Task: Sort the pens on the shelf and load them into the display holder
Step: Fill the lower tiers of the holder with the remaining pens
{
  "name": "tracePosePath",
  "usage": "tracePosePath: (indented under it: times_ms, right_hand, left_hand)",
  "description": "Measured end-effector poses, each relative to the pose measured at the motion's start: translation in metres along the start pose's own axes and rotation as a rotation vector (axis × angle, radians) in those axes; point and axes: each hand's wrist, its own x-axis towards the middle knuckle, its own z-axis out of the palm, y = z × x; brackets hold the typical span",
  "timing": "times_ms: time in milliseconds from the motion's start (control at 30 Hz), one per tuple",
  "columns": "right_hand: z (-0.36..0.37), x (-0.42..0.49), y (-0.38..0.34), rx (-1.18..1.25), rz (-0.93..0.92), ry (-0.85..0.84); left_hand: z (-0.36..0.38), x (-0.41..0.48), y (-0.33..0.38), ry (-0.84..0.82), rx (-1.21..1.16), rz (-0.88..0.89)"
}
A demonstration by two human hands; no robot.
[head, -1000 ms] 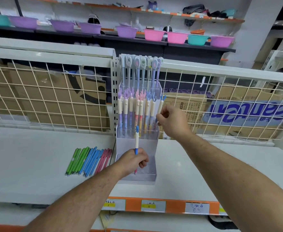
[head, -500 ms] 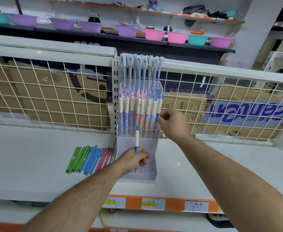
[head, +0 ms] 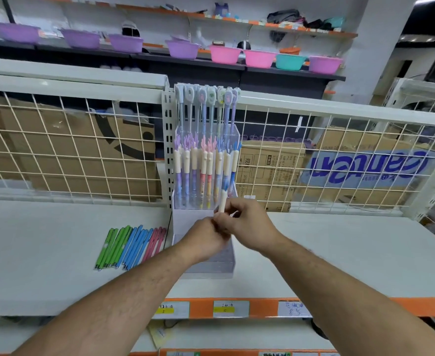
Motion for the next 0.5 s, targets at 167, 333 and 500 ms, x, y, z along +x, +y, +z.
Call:
tracePosePath:
  times_ms: [167, 333, 500]
  right_hand:
    - [-0.035, 0.023, -0.016, 0.116, 0.056, 0.242]
    - [-0.054, 0.047, -0.027, 0.044, 0.034, 0.407]
    - [-0.046, 0.057, -0.024, -0.091, 0.050, 0.355]
  left_hand:
    - [-0.015, -0.005, -0.025, 0.054, 0.394, 0.017]
    - [-0.019, -0.009, -0.043, 0.040, 0.602, -0.001]
    - [-0.018, -0.007, -0.044, 0.041, 0.603, 0.000]
